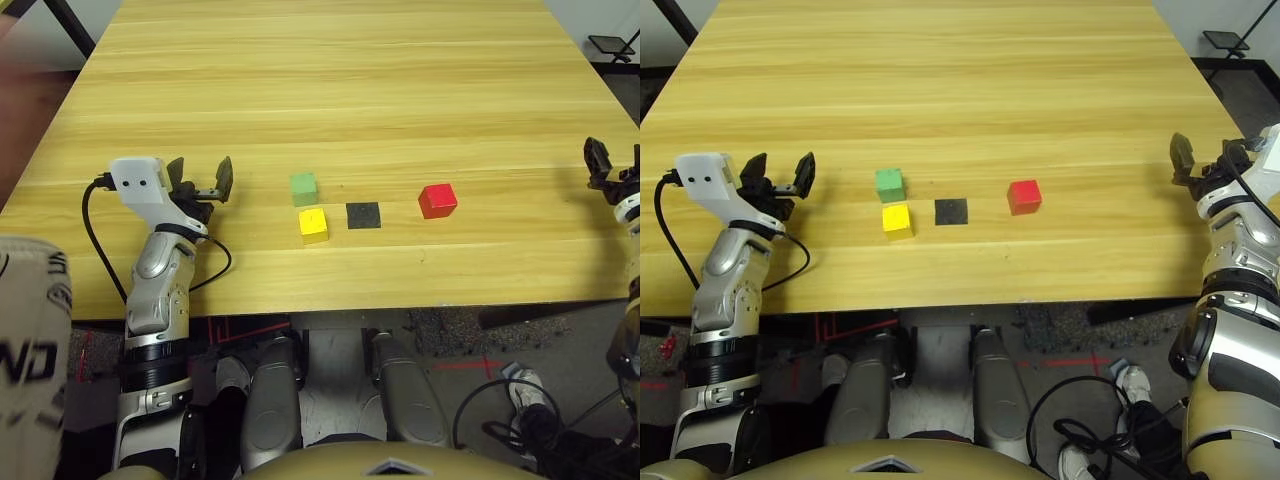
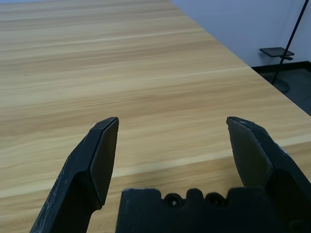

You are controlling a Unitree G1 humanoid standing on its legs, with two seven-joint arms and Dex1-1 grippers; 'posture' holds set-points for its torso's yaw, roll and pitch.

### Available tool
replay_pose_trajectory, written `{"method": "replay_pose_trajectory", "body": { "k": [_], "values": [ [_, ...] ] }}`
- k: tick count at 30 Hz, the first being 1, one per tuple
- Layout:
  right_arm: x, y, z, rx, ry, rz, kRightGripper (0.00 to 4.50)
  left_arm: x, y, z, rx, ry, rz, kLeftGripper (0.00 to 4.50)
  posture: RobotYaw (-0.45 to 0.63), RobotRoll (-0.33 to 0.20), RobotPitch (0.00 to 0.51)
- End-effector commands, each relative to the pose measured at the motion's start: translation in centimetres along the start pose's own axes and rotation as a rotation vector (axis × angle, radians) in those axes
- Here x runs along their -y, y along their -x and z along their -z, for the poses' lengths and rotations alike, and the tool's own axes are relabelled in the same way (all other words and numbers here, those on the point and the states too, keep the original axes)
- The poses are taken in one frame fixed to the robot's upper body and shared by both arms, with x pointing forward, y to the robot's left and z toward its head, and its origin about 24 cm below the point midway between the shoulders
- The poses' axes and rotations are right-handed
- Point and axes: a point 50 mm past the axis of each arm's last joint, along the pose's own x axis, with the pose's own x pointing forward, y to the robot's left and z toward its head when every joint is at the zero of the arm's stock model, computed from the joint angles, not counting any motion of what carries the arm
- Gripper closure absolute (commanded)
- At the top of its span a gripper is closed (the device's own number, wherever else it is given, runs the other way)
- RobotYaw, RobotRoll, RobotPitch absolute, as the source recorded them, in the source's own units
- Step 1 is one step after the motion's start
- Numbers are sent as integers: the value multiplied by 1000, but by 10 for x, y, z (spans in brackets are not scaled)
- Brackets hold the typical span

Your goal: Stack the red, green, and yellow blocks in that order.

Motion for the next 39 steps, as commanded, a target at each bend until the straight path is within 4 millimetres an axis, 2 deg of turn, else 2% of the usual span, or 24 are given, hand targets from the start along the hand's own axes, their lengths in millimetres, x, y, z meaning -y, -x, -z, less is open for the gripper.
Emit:
{"method": "replay_pose_trajectory", "body": {
  "k": [1, 3, 6, 9, 11, 15, 19, 23, 29, 39],
  "values": [
    [3, 5, 7, -27, 10, 2, 0, -7, 4, 6, -13, 0, -13, 33, 61, -46, 206],
    [0, 4, 6, -36, 39, -49, 0, -11, 5, 6, -18, -12, -4, 33, 63, -41, 210],
    [-20, -9, -13, -29, 93, -265, 0, -24, 2, -20, 7, -29, 107, 33, 47, -36, 230],
    [-45, -17, -30, -64, 162, -570, 0, -26, -8, -53, 24, -52, 339, 33, 50, -40, 231],
    [-59, -18, -37, -115, 201, -768, 0, -18, -12, -75, 15, -85, 543, 33, 65, -47, 224],
    [-88, -17, -46, -231, 319, -1130, 0, 0, -11, -96, -58, -188, 890, 33, 106, -61, 207],
    [-112, -18, -46, -309, 403, -1361, 0, 16, -9, -94, -146, -219, 1066, 33, 125, -63, 200],
    [-132, -20, -41, -347, 510, -1477, 0, 32, -10, -89, -174, -209, 1123, 33, 145, -63, 199],
    [-153, -25, -38, -382, 622, -1561, 0, 45, -8, -85, -175, -206, 1127, 33, 198, -59, 198],
    [-168, -28, -27, -435, 690, -1614, 0, 52, 5, -83, -250, -252, 1179, 33, 275, -45, 200]
  ]
}}
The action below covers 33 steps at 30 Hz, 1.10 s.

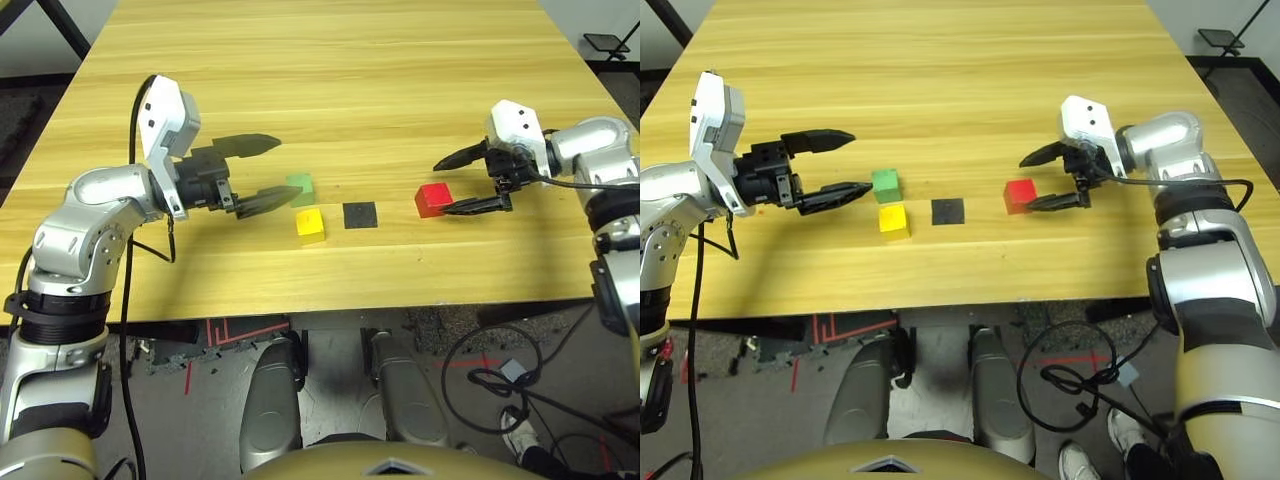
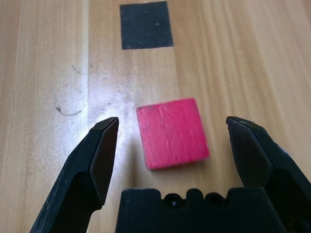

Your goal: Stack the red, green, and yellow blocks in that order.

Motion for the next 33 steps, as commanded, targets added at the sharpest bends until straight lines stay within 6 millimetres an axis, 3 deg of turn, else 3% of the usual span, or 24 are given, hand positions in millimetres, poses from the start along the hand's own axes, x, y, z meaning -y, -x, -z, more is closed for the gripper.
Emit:
{"method": "replay_pose_trajectory", "body": {
  "k": [1, 3, 6, 12, 20, 33],
  "values": [
    [-1, -3, 3, -35, 3, -26, 0, 10, -2, 3, -45, 12, 54, 33, 281, -44, 201],
    [-2, -6, 3, -41, 5, -36, 0, 13, -3, 3, -48, 10, 71, 33, 290, -42, 202],
    [-1, -9, 3, -42, 13, -44, 567, 15, -4, 4, -56, 15, 74, 0, 299, -39, 205],
    [4, -18, -10, 4, 42, -48, 2473, 16, -2, 6, -70, 14, 73, 0, 307, -41, 211],
    [9, -54, -48, 126, 51, -110, 2453, 16, -6, 11, -84, 15, 89, 0, 331, -54, 217],
    [7, -84, -64, 122, 91, -153, 2453, 20, -4, 18, -91, 28, 36, 0, 414, -71, 224]
  ]
}}
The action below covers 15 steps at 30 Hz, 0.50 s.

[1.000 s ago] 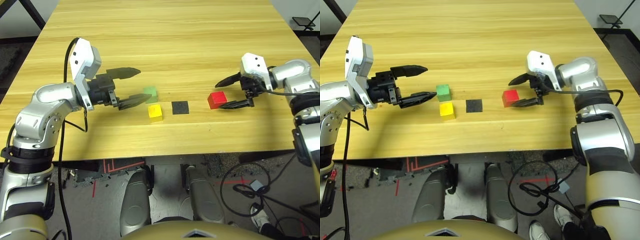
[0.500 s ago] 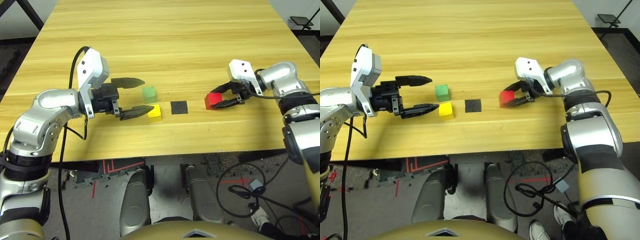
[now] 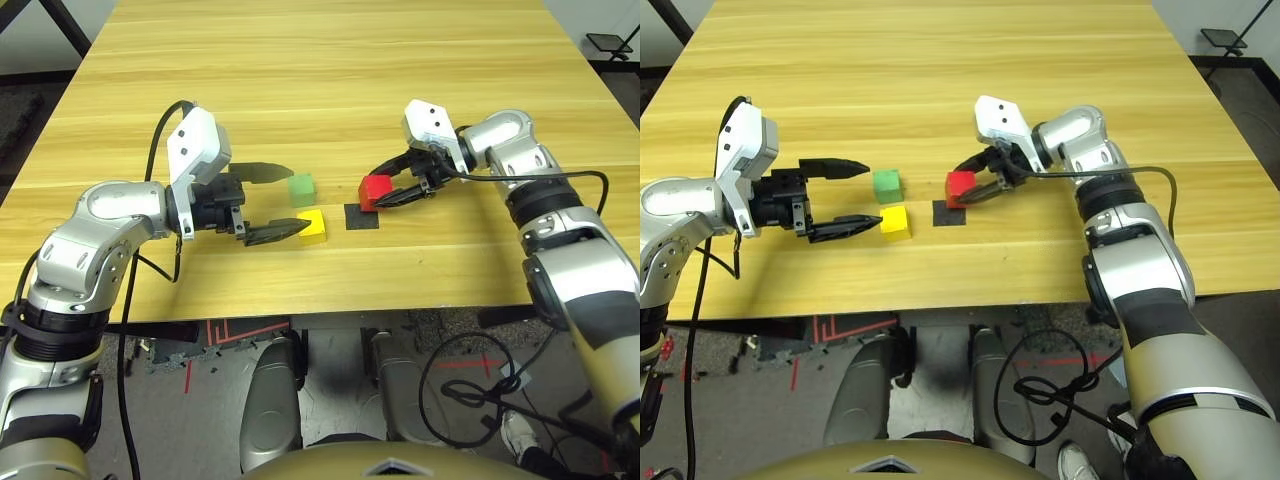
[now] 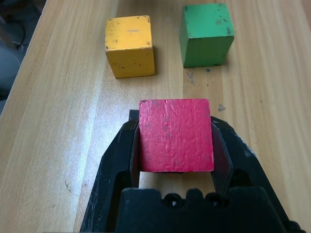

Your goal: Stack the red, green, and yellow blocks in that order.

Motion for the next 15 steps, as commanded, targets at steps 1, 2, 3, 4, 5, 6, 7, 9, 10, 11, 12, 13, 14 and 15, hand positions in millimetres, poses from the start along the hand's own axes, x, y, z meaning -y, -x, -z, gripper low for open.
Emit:
{"method": "replay_pose_trajectory", "body": {
  "k": [1, 2, 3, 4, 5, 6, 7, 9, 10, 11, 12, 13, 14, 15],
  "values": [
    [-2, -7, 1, -21, 11, -28, 2453, 4, 2, 1, -3, -11, -22, 0, 417, -72, 224],
    [-3, -9, 2, -28, 10, -38, 2453, 4, 3, 2, -3, -11, -29, 0, 425, -73, 225],
    [-3, -10, 3, -33, 11, -44, 2453, 4, 4, 2, -3, -10, -35, 0, 432, -74, 225],
    [-3, -12, 3, -36, 10, -47, 2453, 5, 4, 2, -2, -10, -41, 0, 435, -74, 225],
    [-4, -13, 4, -39, 8, -51, 2453, 5, 5, 2, -2, -9, -46, 0, 439, -75, 225],
    [-4, -14, 5, -40, 7, -52, 2453, 6, 5, 2, -1, -9, -51, 0, 443, -76, 225],
    [-4, -14, 5, -42, 5, -52, 2453, 6, 5, 2, -1, -8, -55, 0, 449, -76, 225],
    [-4, -15, 7, -49, 2, -53, 2453, 7, 6, 2, 0, -8, -63, 0, 455, -76, 227],
    [-4, -16, 7, -51, 1, -53, 2453, 7, 6, 2, 1, -7, -68, 0, 457, -75, 227],
    [-5, -16, 8, -54, 0, -53, 2453, 7, 7, 2, 1, -7, -71, 0, 459, -74, 229],
    [-5, -17, 9, -56, -1, -53, 2453, 7, 7, 2, 1, -7, -73, 0, 460, -73, 229],
    [-5, -18, 10, -58, -4, -53, 2453, 7, 7, 2, 1, -7, -77, 0, 462, -72, 231],
    [-5, -19, 11, -61, -7, -53, 2453, 7, 7, 2, 1, -6, -80, 0, 462, -71, 232],
    [-5, -19, 12, -64, -9, -53, 2453, 7, 8, 2, 0, -6, -81, 0, 465, -67, 235]
  ]
}}
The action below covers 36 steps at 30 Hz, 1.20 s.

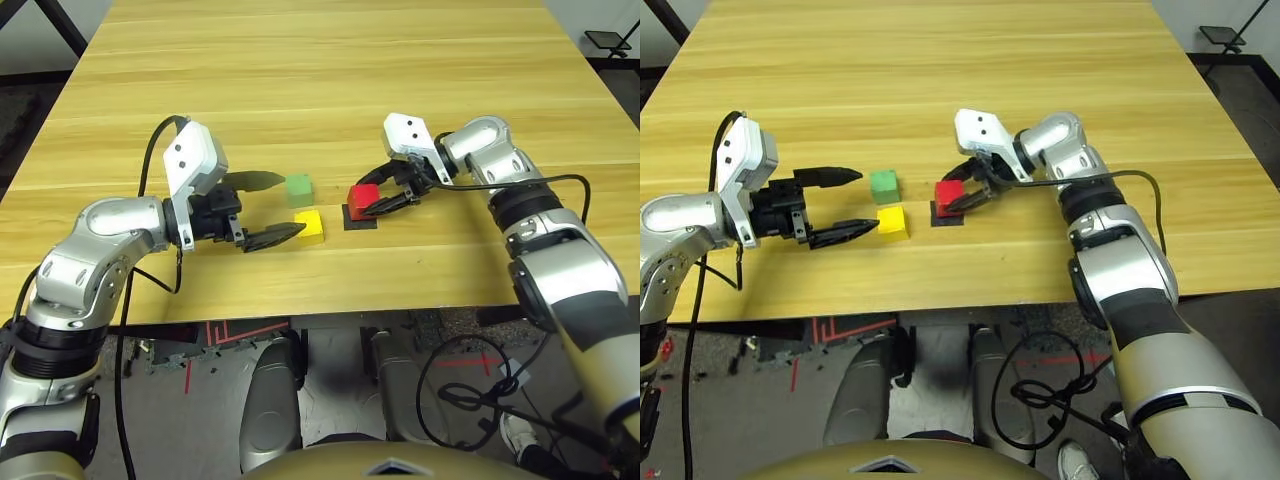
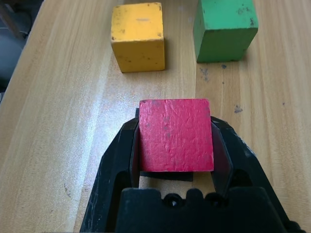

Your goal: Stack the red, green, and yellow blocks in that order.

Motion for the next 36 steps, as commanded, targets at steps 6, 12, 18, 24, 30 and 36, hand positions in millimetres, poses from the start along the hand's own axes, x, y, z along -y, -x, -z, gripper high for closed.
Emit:
{"method": "replay_pose_trajectory", "body": {
  "k": [6, 12, 18, 24, 30, 36],
  "values": [
    [-5, -10, 10, -21, -25, -17, 2453, 1, 5, -3, -7, -12, -11, 0, 465, -59, 242],
    [-7, -11, 11, -23, -26, -42, 2453, -2, 5, -4, -14, -19, -8, 0, 449, -56, 244],
    [-8, 3, 3, 37, 23, -55, 522, -12, 1, -9, -11, -48, 0, 0, 411, -53, 232],
    [0, 42, -15, 61, 45, 37, 36, -30, -3, -11, -29, -108, 9, 0, 368, -49, 223],
    [3, 89, -26, 29, 44, 152, 36, -44, -12, -4, -93, -176, 79, 0, 292, -48, 216],
    [-10, 91, -26, 104, 23, 131, 36, -52, -26, 7, -106, -180, 145, 0, 225, -46, 218]
  ]
}}
